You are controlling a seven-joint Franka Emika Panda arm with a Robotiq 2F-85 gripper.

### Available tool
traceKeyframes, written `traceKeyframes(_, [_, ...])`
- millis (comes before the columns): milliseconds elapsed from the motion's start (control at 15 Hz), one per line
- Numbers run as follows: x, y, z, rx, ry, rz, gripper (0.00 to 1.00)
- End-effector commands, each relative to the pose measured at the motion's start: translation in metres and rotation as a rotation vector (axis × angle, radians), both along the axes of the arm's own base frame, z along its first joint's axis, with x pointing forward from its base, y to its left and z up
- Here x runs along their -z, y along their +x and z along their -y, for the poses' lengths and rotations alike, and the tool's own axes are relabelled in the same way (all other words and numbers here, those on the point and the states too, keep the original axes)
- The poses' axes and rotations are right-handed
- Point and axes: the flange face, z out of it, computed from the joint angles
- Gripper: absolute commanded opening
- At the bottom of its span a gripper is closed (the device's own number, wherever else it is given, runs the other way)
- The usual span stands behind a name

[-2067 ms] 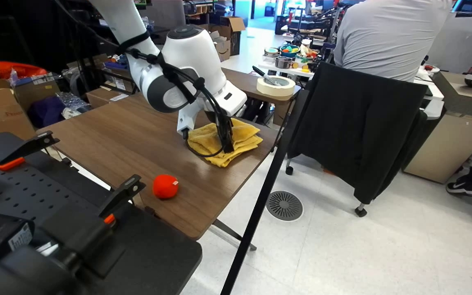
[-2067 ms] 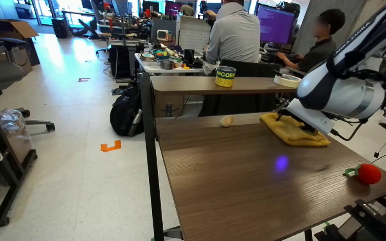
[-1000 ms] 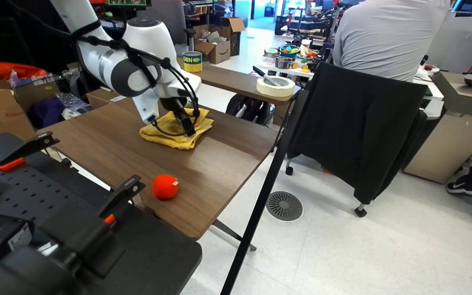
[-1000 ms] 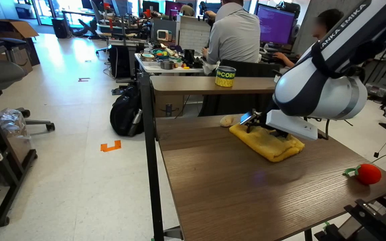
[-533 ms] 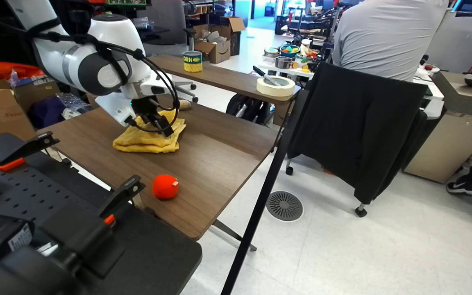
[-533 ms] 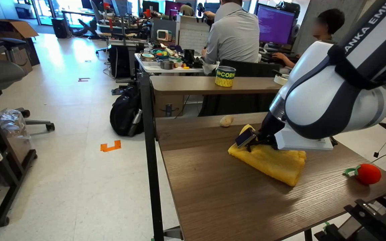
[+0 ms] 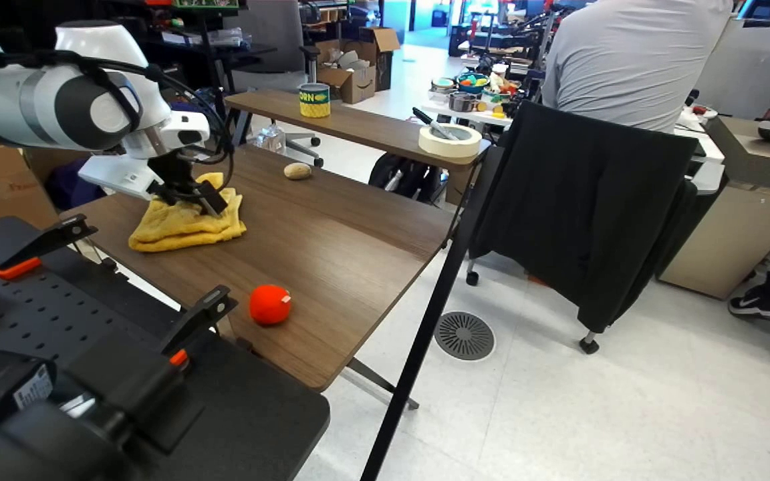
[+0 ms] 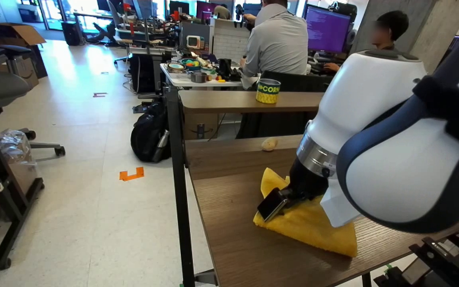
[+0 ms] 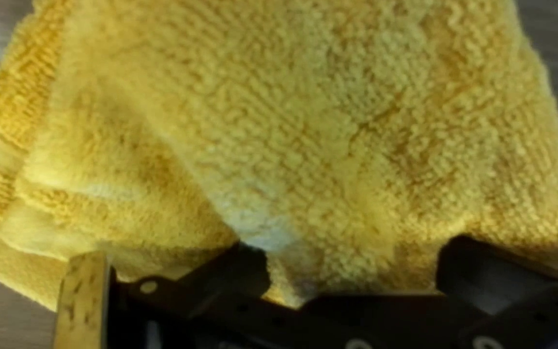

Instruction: Move the red object forward, then use the towel to clean the table

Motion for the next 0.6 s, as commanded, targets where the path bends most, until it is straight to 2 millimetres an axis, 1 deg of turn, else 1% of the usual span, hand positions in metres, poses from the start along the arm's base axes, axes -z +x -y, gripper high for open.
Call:
traceKeyframes(0, [0.027, -0.038, -0.023, -0.108, -0.033, -0.066, 1.00])
traceKeyframes(67, [0.027, -0.033, -0.023, -0.104, -0.039, -0.054, 1.00])
traceKeyframes(200, [0.024, -0.005, -0.010, -0.030, -0.007, 0.059, 1.00])
traceKeyframes(333, [0.020, 0.019, 0.016, 0.061, 0.033, 0.158, 1.00])
traceKeyframes(467, [0.019, 0.041, 0.048, 0.156, 0.067, 0.219, 1.00])
traceKeyframes(533, [0.018, 0.045, 0.061, 0.181, 0.067, 0.204, 1.00])
